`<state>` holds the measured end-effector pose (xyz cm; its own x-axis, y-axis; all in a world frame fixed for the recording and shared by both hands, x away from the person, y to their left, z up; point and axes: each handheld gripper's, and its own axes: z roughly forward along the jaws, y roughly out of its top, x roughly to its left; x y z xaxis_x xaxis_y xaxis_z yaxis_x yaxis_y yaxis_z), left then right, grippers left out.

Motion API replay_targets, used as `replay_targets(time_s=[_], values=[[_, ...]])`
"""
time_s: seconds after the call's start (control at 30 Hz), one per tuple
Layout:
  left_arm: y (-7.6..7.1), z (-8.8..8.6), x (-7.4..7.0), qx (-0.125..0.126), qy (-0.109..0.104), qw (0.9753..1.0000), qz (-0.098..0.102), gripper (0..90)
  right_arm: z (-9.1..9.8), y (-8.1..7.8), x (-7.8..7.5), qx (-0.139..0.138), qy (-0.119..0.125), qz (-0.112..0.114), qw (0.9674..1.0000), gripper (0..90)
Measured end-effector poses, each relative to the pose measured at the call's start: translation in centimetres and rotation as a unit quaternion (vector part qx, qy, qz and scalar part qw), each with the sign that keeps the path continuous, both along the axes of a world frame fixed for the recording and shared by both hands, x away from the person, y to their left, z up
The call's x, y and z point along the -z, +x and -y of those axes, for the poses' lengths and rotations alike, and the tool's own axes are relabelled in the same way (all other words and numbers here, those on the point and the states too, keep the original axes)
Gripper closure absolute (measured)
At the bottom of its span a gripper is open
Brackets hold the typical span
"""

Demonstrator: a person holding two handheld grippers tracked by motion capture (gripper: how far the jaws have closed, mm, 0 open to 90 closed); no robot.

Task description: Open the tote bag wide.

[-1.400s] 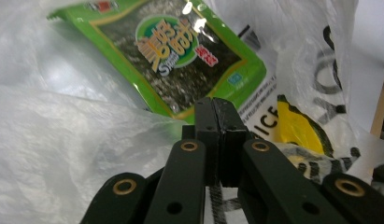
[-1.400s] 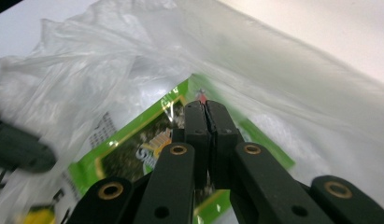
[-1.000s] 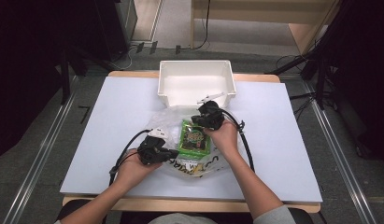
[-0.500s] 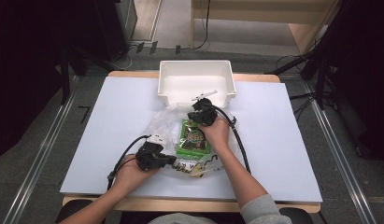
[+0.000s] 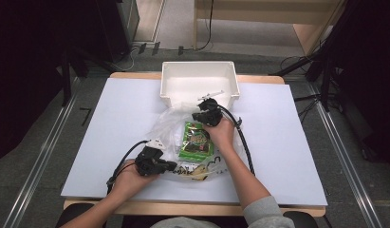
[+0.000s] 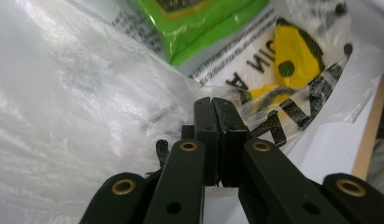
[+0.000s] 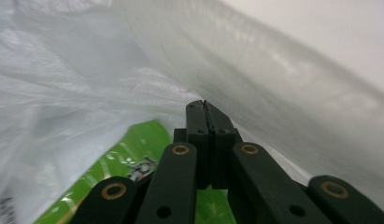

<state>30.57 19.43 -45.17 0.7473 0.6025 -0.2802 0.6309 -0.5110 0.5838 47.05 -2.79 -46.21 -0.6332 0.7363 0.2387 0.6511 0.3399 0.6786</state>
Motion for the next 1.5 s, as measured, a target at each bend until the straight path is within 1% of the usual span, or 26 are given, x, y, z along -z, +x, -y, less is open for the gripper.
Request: replay_targets(time_s=[0.07,0.1,0.13,0.17,0.2,0.23,0.3,0.33,0.37,0.43,0.47,0.5,0.53,0.6,0.73,0.8,0.83,0.87,0.93,1.03,1.13,1.23,1.33,1.4,1.43,1.5], values=[[0.2,-0.1,-0.5,0.001,-0.012,0.9999,0.001,83.0,0.2,-0.8,-1.2,-0.014,0.009,0.003,0.9999,89.1],[0.2,-0.1,-0.6,-0.002,-0.017,0.9999,0.003,81.4,0.3,-1.0,-1.4,-0.018,0.011,0.005,0.9998,87.5],[0.3,-0.2,-1.1,-0.002,-0.025,0.9996,0.011,79.6,0.3,-1.4,-1.8,-0.021,0.012,0.006,0.9997,86.6],[0.3,-0.2,-1.1,-0.002,-0.025,0.9996,0.011,79.0,0.3,-1.4,-1.8,-0.021,0.012,0.006,0.9997,86.6],[0.3,-0.2,-1.4,-0.003,-0.027,0.9995,0.017,78.5,0.4,-2.1,-2.4,-0.031,0.013,0.011,0.9994,86.6],[0.4,-0.3,-1.7,-0.006,-0.033,0.9992,0.021,78.5,0.4,-2.1,-2.4,-0.031,0.013,0.011,0.9994,86.6],[0.6,-0.3,-2.3,-0.008,-0.036,0.9987,0.034,77.0,0.6,-2.8,-3.1,-0.037,0.018,0.02,0.9989,85.4],[0.7,-0.3,-2.7,-0.008,-0.037,0.9985,0.039,75.5,0.8,-3.6,-3.9,-0.043,0.023,0.026,0.9985,84.2],[0.8,-0.3,-2.9,-0.01,-0.037,0.9984,0.04,75.5,0.8,-3.6,-3.9,-0.043,0.023,0.026,0.9985,84.2],[1.2,-0.2,-3.5,-0.009,-0.041,0.9981,0.044,73.9,1.1,-4.2,-4.6,-0.047,0.024,0.035,0.998,83.4],[1.4,-0.1,-3.8,-0.008,-0.043,0.9981,0.044,72.1,1.5,-4.7,-5.2,-0.047,0.029,0.041,0.9976,81.2],[1.6,0.0,-4.0,-0.003,-0.046,0.9979,0.045,72.1,1.5,-4.7,-5.2,-0.047,0.029,0.041,0.9976,81.2],[1.8,0.1,-4.3,0.0,-0.044,0.9979,0.048,68.3,2.1,-5.2,-5.8,-0.049,0.034,0.043,0.9973,78.9],[2.2,0.3,-4.7,0.004,-0.047,0.9975,0.051,66.7,2.4,-5.4,-6.0,-0.048,0.033,0.045,0.9973,78.5],[3.4,0.5,-5.5,0.004,-0.053,0.9972,0.053,64.0,3.4,-6.2,-6.8,-0.046,0.033,0.052,0.997,73.5],[3.9,0.6,-5.6,0.005,-0.053,0.9971,0.054,60.2,3.7,-6.5,-6.9,-0.047,0.037,0.051,0.9969,71.4],[4.2,0.7,-5.6,0.007,-0.055,0.9972,0.051,58.1,3.9,-6.7,-7.0,-0.048,0.037,0.051,0.9968,70.1],[4.5,0.7,-5.6,0.008,-0.05,0.9976,0.047,55.1,4.2,-7.1,-7.1,-0.046,0.035,0.054,0.9969,69.2],[5.0,0.8,-5.7,0.008,-0.052,0.9973,0.052,54.0,4.4,-7.3,-7.1,-0.046,0.033,0.056,0.9969,67.8],[5.7,0.8,-5.5,0.006,-0.052,0.9972,0.053,47.4,5.3,-8.0,-7.0,-0.039,0.033,0.055,0.9972,64.4],[6.3,0.9,-5.2,0.003,-0.048,0.9974,0.053,44.7,6.0,-8.5,-7.0,-0.034,0.036,0.052,0.9974,60.4],[6.7,1.1,-4.9,0.004,-0.041,0.9975,0.058,43.3,6.4,-8.9,-6.8,-0.031,0.034,0.052,0.9976,59.0],[7.1,1.1,-4.5,0.001,-0.048,0.9976,0.05,41.6,6.9,-9.5,-6.4,-0.026,0.035,0.047,0.998,56.9],[7.3,1.1,-4.4,0.001,-0.046,0.9979,0.046,40.6,7.2,-9.9,-6.1,-0.022,0.035,0.045,0.9981,55.6],[7.3,1.2,-4.2,0.002,-0.045,0.9979,0.047,40.3,7.6,-10.4,-5.8,-0.022,0.036,0.042,0.9982,54.9],[7.4,1.2,-4.1,0.002,-0.043,0.9978,0.05,40.3,7.6,-10.5,-5.8,-0.021,0.036,0.042,0.9983,54.7]])
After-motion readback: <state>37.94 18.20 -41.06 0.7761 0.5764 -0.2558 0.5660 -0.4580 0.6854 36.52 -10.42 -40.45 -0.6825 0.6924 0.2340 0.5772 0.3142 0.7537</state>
